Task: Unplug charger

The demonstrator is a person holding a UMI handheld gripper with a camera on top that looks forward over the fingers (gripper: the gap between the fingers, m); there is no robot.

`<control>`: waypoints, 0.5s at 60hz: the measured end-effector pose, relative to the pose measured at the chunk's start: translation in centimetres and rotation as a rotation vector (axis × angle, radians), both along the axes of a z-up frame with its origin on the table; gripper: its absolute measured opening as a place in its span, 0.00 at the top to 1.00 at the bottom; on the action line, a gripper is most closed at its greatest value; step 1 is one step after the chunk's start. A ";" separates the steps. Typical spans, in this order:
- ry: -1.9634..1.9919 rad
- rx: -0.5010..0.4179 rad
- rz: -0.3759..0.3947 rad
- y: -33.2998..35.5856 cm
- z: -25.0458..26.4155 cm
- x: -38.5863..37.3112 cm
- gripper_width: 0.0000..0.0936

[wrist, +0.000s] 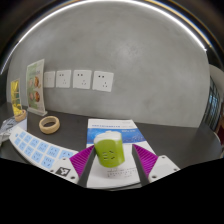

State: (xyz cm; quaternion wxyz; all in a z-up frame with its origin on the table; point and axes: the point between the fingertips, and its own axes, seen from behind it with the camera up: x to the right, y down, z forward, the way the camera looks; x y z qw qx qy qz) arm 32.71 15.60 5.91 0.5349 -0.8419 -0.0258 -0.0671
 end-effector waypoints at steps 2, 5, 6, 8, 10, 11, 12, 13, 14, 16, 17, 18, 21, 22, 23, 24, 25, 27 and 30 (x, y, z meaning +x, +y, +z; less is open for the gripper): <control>0.022 0.007 0.002 -0.2 0.2 -0.3 0.13; 0.047 0.013 -0.002 -0.7 0.5 -0.3 0.11; 0.051 0.015 -0.008 -1.0 0.6 -0.3 0.12; 0.052 0.022 -0.014 -1.6 0.9 -0.4 0.13; 0.047 0.020 -0.014 -2.4 1.3 -0.4 0.12; 0.043 0.026 -0.016 -2.8 1.4 -0.6 0.12; 0.040 0.032 -0.019 -3.3 1.6 -0.7 0.12; 0.036 0.035 -0.022 -3.8 1.8 -0.8 0.12; 0.032 0.038 -0.027 -4.4 2.0 -0.9 0.12; 0.023 0.044 -0.038 -5.7 2.5 -1.2 0.11; 0.018 0.047 -0.045 -6.5 2.8 -1.3 0.11; 0.014 0.051 -0.051 -7.3 3.1 -1.5 0.11; 0.008 0.064 -0.068 -9.9 3.9 -2.5 0.11; 0.007 0.067 -0.074 -10.8 4.2 -2.9 0.11; 0.007 0.070 -0.079 -11.8 4.4 -3.3 0.11; 0.006 0.074 -0.084 -12.9 4.7 -3.8 0.11; 0.007 0.076 -0.086 -13.8 4.9 -4.2 0.11; 0.010 0.082 -0.098 -15.8 5.3 -5.1 0.11; 0.014 0.085 -0.112 -18.9 5.6 -6.8 0.11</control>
